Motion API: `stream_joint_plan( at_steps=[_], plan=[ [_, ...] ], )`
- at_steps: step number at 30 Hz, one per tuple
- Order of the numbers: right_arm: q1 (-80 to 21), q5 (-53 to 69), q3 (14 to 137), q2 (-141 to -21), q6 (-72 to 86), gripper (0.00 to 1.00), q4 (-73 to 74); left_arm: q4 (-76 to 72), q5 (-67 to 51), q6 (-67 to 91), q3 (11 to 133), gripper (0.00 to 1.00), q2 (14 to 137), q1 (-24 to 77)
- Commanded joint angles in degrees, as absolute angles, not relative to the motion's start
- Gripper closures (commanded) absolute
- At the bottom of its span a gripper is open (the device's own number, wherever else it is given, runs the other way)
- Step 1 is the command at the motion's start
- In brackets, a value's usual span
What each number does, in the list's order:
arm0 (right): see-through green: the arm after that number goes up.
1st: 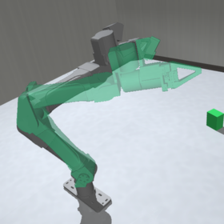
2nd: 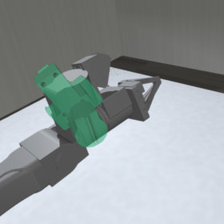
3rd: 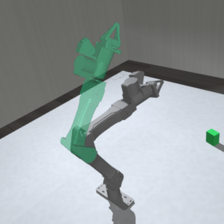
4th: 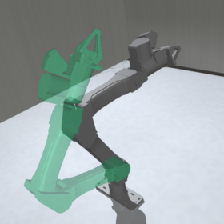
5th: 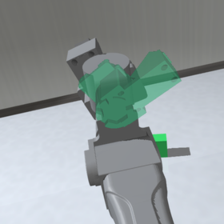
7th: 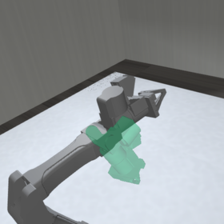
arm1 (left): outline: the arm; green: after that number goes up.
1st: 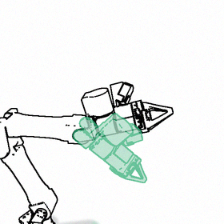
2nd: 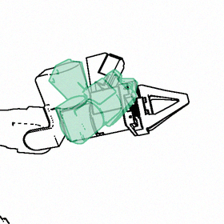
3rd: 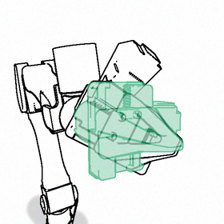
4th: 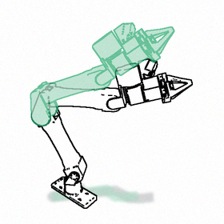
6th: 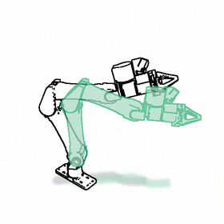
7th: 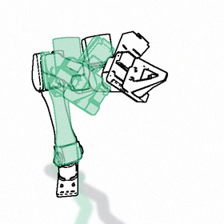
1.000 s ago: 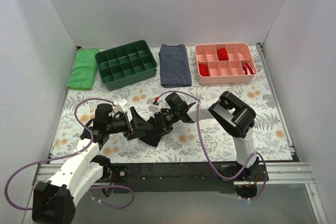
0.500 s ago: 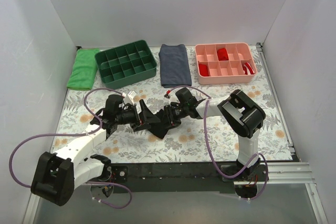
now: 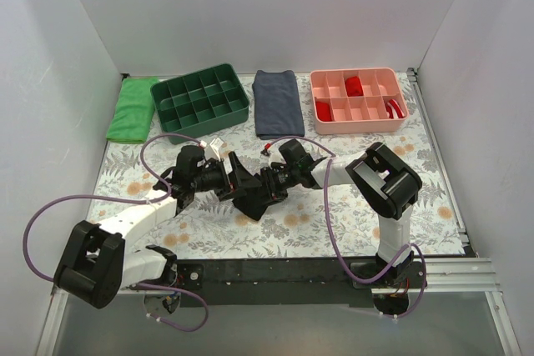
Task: Roll the underwear
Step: Roll the underwear to the center of the board.
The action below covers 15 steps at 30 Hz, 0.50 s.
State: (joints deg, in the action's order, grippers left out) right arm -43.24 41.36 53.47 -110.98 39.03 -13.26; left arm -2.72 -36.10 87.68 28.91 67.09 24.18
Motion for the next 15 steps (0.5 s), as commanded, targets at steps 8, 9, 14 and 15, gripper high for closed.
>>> stream_joint_plan(
  at_steps=[8, 9, 14, 15],
  plan=[
    [-42.89, 38.14, 53.26, -111.18, 37.35, 0.91, -10.90, -4.49, -34.89, 87.28, 29.00, 0.11, 67.14, 25.31],
    [-42.89, 38.23, 53.35, -111.18, 37.35, 0.91, -10.81, -4.22, -34.72, 87.10, 29.09, 0.11, 68.02, 25.57],
    [-42.89, 38.41, 53.44, -111.27, 37.27, 0.90, -10.81, -4.13, -33.93, 86.49, 28.57, 0.11, 69.87, 25.84],
    [-42.89, 38.41, 53.35, -111.27, 37.35, 0.91, -10.90, -4.13, -33.66, 86.57, 28.56, 0.11, 70.05, 25.84]
  ],
)
